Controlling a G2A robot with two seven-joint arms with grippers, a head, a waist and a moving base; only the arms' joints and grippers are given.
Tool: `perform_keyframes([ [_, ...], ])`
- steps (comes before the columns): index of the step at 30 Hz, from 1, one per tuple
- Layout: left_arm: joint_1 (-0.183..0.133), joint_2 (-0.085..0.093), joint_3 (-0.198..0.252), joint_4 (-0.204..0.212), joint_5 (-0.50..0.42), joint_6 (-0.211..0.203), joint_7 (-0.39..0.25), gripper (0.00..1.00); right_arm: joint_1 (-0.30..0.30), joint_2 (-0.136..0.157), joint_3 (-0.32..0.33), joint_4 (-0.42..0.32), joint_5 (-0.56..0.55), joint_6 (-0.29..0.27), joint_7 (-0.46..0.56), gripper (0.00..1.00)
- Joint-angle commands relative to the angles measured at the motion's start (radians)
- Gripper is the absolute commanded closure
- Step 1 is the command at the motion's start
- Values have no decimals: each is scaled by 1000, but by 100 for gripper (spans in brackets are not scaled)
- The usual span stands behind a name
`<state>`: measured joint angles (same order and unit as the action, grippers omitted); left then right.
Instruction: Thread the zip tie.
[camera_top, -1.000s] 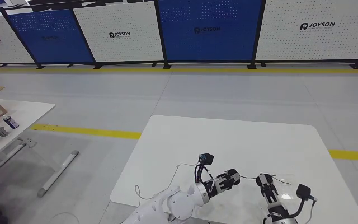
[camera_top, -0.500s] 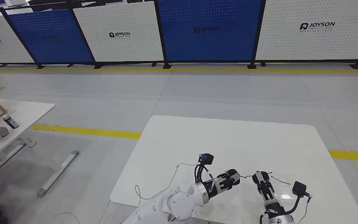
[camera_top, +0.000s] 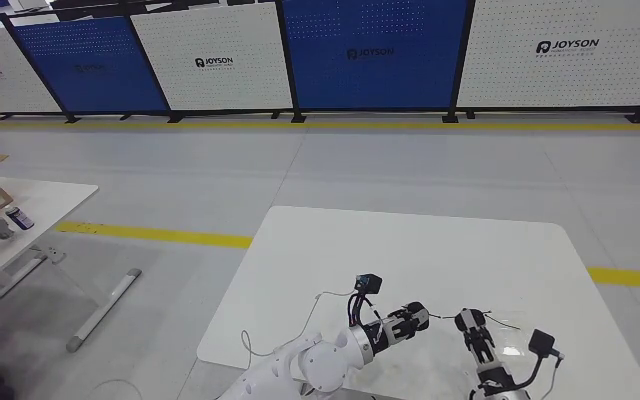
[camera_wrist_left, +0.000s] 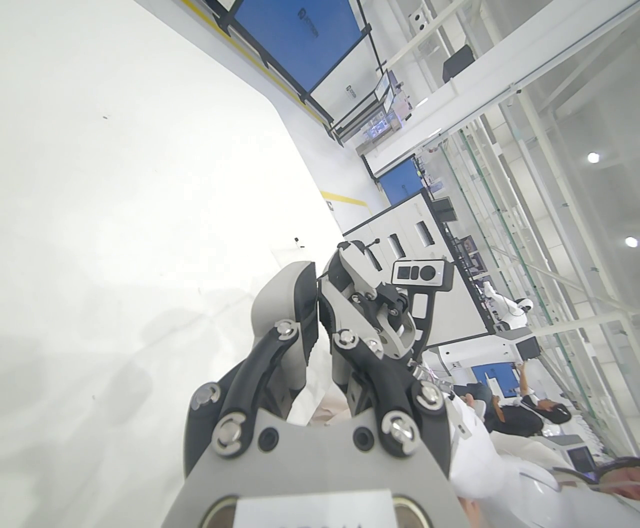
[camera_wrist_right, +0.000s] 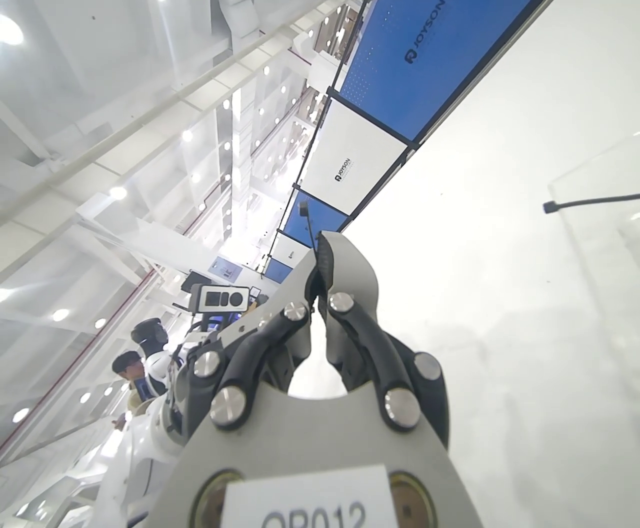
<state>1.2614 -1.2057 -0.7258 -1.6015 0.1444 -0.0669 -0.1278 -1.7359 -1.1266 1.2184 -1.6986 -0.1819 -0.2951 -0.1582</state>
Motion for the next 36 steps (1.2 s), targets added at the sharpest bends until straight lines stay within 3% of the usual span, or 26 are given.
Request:
perform_keyframes([
  [1,0,0,0,0,0,0,0,100,5,-2,2,3,3,4,11,100],
  [11,0,0,0,0,0,0,0,100,19,-13,-3,12,-14,22,22,100],
  [21,0,0,0,0,0,0,0,100,-20,-18,23,-13,-40,2,-5,100],
  [28,0,0,0,0,0,0,0,100,-1,-27,9,-1,-52,28,5,100],
  [36,0,0,0,0,0,0,0,100,-1,-34,13,6,-55,15,0,100],
])
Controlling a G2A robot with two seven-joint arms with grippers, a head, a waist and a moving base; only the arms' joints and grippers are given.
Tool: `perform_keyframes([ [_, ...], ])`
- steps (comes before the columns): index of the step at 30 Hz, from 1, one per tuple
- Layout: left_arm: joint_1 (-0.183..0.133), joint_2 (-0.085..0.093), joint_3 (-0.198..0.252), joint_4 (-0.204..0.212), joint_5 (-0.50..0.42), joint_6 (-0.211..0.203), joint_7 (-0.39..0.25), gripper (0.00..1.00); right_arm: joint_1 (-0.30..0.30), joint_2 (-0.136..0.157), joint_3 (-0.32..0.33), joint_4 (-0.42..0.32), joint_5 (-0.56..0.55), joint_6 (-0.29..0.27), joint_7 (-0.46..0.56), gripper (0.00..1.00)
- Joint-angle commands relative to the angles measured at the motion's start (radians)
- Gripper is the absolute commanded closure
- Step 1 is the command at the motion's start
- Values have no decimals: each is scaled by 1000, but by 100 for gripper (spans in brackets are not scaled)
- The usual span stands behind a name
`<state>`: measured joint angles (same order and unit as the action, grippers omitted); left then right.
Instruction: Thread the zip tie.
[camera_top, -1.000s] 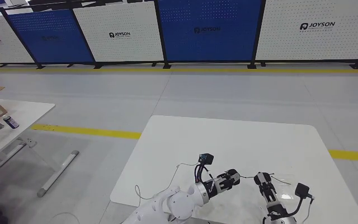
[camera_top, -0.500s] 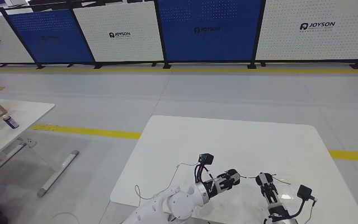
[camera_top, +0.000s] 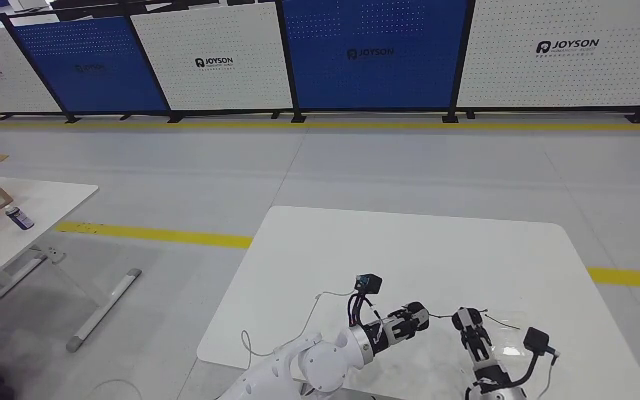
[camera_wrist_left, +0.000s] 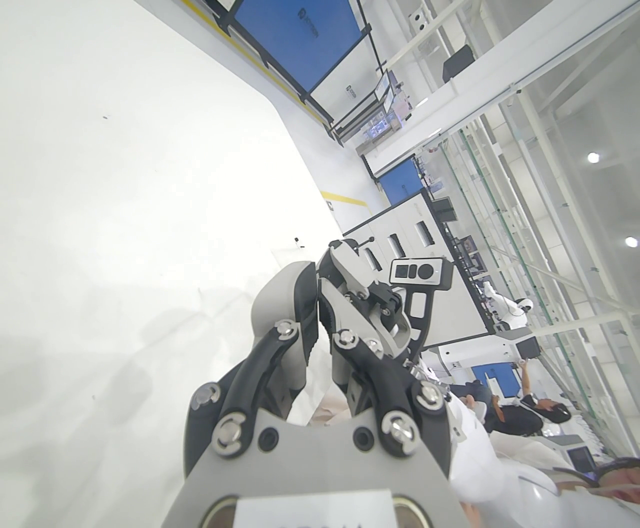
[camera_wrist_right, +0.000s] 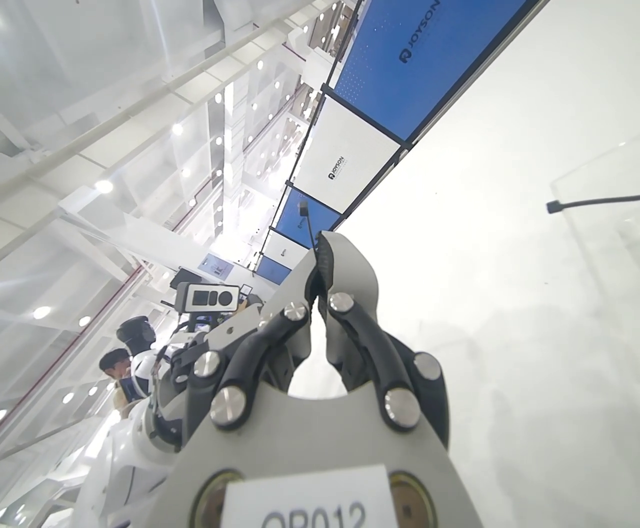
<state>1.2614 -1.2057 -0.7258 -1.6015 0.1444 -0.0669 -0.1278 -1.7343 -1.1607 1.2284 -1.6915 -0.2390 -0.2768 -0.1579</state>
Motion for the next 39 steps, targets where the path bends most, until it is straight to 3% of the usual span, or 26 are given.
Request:
perform_keyframes([
  [1,0,0,0,0,0,0,0,100,-7,-1,8,-4,5,-9,-1,100],
  [26,0,0,0,0,0,0,0,100,-4,-19,15,-3,-28,18,16,100],
  [39,0,0,0,0,0,0,0,100,-35,-23,51,-21,-10,-27,30,100],
])
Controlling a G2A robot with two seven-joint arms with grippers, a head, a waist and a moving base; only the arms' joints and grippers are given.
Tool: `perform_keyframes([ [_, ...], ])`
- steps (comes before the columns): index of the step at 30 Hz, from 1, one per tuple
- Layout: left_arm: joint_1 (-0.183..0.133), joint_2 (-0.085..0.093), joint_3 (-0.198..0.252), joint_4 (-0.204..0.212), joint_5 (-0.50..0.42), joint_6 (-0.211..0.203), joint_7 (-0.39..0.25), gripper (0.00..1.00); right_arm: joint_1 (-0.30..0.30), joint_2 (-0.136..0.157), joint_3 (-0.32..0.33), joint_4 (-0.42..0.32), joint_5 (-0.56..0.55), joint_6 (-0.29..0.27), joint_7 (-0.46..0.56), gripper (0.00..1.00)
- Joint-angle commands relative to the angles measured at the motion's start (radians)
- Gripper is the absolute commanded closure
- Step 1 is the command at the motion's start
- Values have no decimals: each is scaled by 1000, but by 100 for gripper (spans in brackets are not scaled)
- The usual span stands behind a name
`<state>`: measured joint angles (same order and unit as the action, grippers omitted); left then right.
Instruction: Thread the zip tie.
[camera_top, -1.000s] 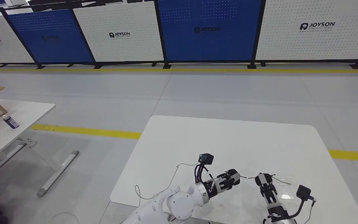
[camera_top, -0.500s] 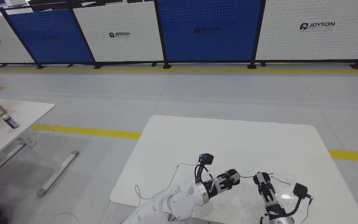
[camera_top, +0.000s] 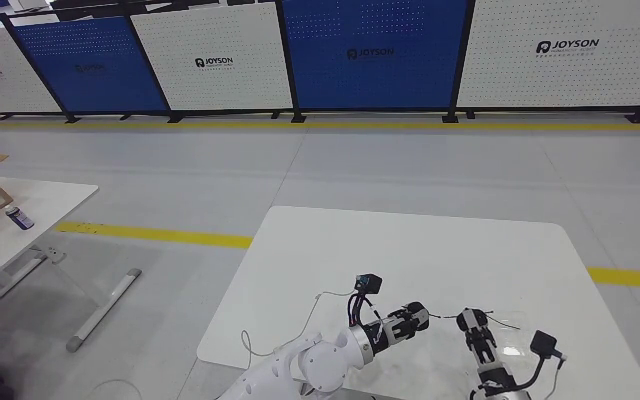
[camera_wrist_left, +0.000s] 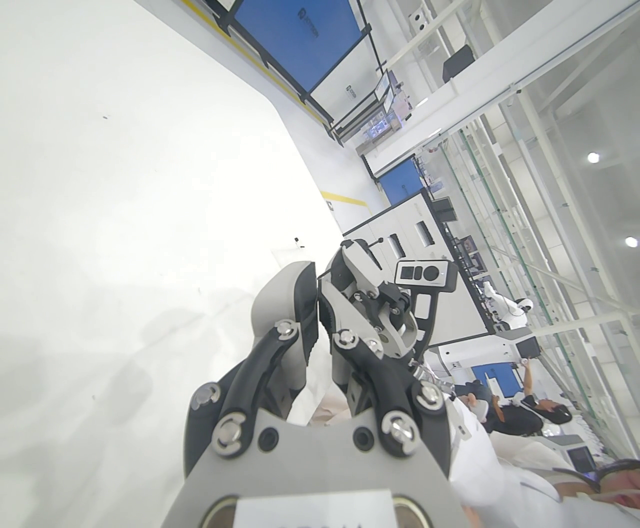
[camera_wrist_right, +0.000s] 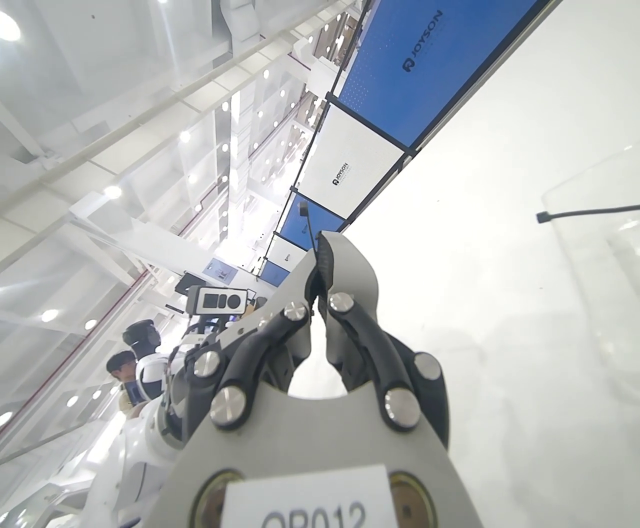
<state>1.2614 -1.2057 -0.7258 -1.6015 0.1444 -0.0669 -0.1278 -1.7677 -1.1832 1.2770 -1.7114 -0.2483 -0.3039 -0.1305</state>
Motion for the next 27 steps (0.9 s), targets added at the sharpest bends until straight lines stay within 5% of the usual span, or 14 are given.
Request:
perform_keyframes([
  [1,0,0,0,0,0,0,0,100,-2,0,3,-2,-2,3,6,100],
  [27,0,0,0,0,0,0,0,100,7,-15,12,8,-3,2,41,100],
])
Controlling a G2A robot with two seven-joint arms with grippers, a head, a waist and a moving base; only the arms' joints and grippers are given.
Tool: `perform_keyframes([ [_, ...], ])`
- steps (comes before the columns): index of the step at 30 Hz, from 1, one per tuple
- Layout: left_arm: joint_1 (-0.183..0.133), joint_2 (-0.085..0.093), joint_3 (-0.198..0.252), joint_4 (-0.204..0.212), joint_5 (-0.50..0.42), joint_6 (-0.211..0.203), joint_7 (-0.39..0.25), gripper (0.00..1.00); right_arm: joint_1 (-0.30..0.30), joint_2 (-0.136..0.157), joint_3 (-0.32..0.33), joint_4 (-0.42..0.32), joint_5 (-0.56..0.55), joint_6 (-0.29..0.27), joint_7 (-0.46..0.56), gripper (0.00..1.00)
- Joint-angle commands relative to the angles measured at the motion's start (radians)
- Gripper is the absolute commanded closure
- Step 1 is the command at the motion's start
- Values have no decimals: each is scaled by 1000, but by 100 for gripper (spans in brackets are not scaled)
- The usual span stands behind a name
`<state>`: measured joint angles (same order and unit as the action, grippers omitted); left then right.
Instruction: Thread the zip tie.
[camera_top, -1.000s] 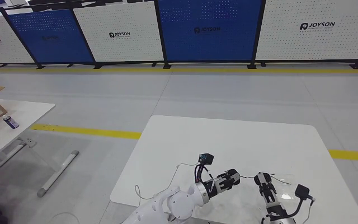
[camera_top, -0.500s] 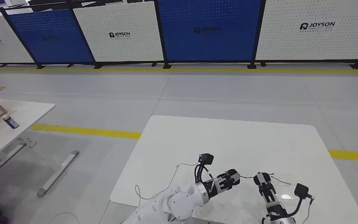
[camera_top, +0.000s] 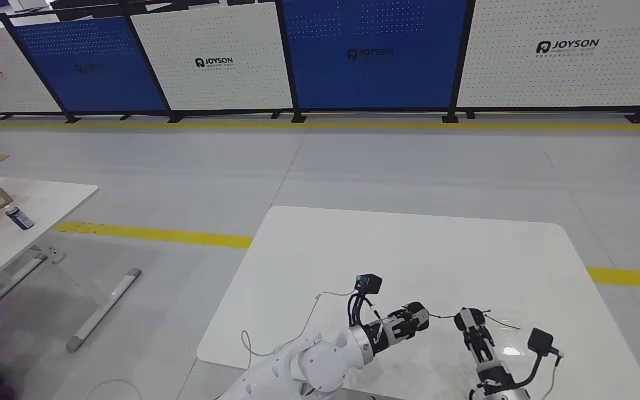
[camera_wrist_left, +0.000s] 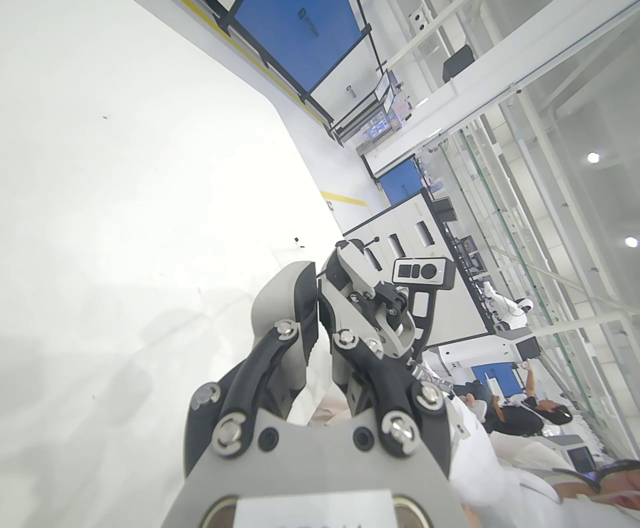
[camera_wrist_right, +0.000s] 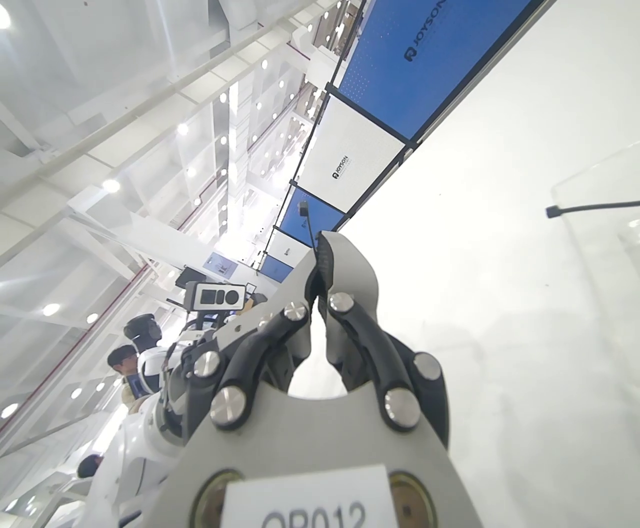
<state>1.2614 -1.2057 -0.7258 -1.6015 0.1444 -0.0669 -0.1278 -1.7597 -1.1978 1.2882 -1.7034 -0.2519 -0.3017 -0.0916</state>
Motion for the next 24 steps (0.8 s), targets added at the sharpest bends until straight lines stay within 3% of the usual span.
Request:
perform_keyframes([
  [1,0,0,0,0,0,0,0,100,-1,-1,2,-1,0,0,3,100],
  [24,0,0,0,0,0,0,0,100,5,-13,-1,3,-27,20,13,100],
])
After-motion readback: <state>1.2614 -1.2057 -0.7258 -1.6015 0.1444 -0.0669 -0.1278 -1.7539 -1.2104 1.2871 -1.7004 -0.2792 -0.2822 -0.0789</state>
